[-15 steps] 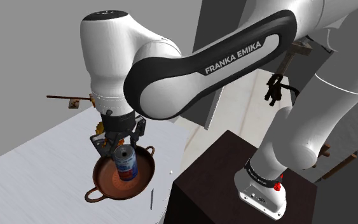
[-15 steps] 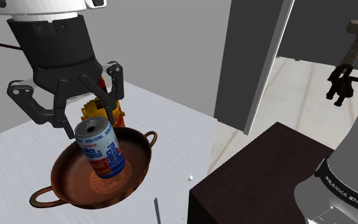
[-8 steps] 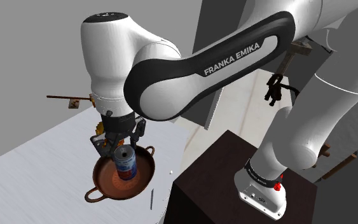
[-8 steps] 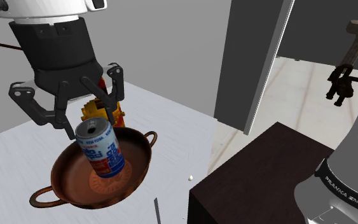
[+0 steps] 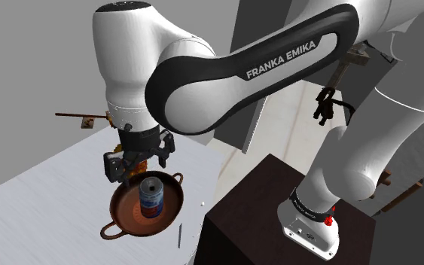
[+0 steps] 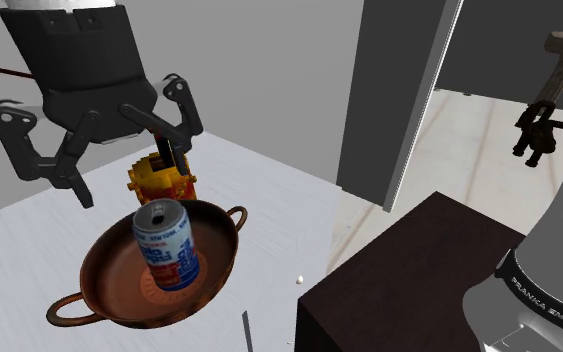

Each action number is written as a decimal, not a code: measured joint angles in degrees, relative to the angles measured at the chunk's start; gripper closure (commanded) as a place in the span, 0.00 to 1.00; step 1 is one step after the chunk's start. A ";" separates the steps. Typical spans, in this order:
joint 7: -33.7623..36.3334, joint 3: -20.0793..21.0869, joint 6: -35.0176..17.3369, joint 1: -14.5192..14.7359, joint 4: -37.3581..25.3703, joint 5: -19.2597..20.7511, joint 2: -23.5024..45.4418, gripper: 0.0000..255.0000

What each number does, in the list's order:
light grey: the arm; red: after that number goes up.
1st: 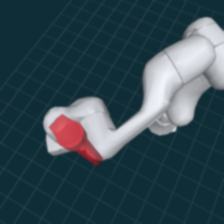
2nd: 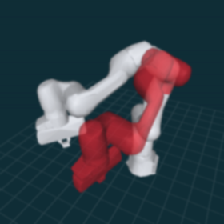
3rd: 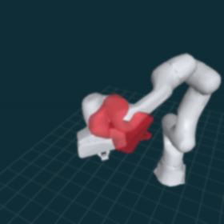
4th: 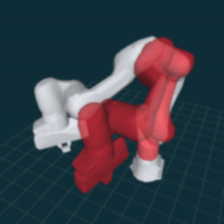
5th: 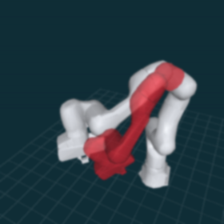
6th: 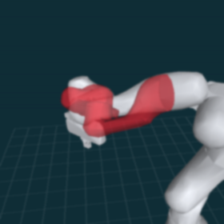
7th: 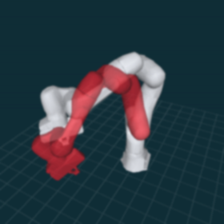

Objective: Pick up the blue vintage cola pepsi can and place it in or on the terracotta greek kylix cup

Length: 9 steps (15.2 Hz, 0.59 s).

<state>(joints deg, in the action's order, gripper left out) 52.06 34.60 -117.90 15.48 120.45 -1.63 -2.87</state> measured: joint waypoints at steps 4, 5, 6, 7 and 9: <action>-0.71 -0.31 4.50 -0.14 -3.27 -0.82 -1.48 0.00; -0.76 -0.34 4.75 -0.16 -3.47 -0.84 -1.51 0.00; -0.81 -0.36 4.85 -0.17 -3.50 -0.88 -1.59 0.00; -0.82 -0.37 4.92 -0.17 -3.55 -0.89 -1.60 0.00; -0.83 -0.37 4.97 -0.17 -3.58 -0.90 -1.61 0.00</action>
